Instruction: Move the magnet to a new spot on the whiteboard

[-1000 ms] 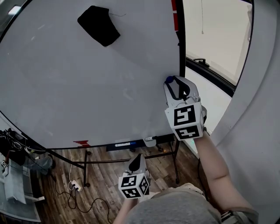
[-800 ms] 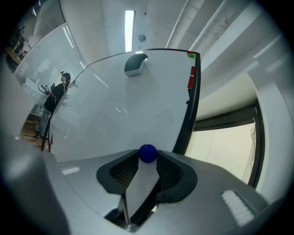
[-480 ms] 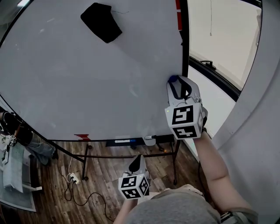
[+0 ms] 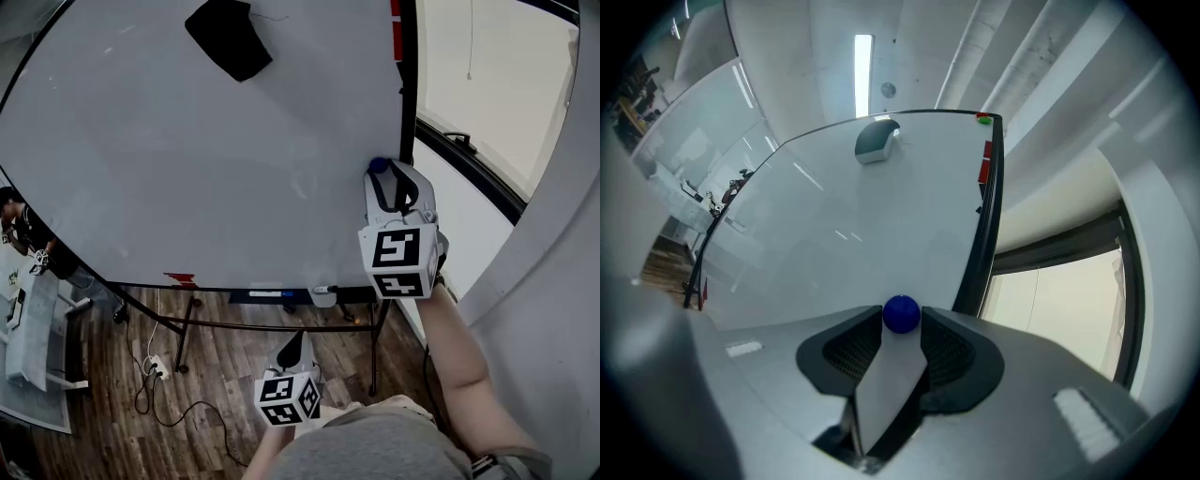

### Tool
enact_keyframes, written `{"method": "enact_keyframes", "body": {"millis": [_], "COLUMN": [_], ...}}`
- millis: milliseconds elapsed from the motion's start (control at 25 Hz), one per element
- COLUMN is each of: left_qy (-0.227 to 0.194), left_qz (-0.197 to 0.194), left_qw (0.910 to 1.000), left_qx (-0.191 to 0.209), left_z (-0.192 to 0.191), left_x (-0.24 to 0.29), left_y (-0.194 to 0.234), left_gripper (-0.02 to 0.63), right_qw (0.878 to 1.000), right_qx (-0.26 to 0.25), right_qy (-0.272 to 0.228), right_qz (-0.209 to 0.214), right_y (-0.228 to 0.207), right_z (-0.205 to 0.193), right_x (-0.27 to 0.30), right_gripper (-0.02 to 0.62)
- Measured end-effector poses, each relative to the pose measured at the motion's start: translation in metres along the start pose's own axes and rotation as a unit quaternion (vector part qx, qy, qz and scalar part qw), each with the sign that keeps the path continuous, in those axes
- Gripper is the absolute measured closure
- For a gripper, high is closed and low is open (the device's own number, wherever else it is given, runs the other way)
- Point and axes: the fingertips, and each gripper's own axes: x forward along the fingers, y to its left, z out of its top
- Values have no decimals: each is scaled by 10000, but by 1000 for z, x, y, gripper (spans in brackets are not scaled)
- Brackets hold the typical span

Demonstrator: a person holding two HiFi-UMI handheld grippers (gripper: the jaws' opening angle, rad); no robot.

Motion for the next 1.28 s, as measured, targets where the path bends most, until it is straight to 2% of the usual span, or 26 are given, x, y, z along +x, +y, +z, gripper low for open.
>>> {"method": "enact_keyframes", "body": {"millis": [360, 560, 720, 880, 1120, 1280], "left_qy": [-38, -77, -120, -134, -133, -137], "left_qz": [50, 26, 2, 27, 26, 14], "left_qw": [10000, 10000, 9999, 9999, 9999, 9998], "left_qx": [-14, 35, 70, 60, 100, 111], "left_z": [0, 2, 5, 4, -2, -8], "left_x": [-8, -16, -29, -49, -87, -115], "left_y": [0, 1, 3, 10, 17, 22], "left_gripper": [602, 603, 601, 603, 603, 602], "right_qw": [10000, 9983, 9940, 9904, 9784, 9737], "right_qx": [32, 497, 967, 1193, 1770, 1881], "right_qy": [20, 112, 265, 389, 452, 522], "right_qz": [-8, 273, 448, 581, 967, 1171], "right_y": [0, 15, 31, 56, 100, 130], "right_z": [-6, -23, -41, -53, -57, -59], "right_x": [-7, -26, -50, -81, -137, -177], "right_gripper": [454, 454, 519, 588, 595, 595]}}
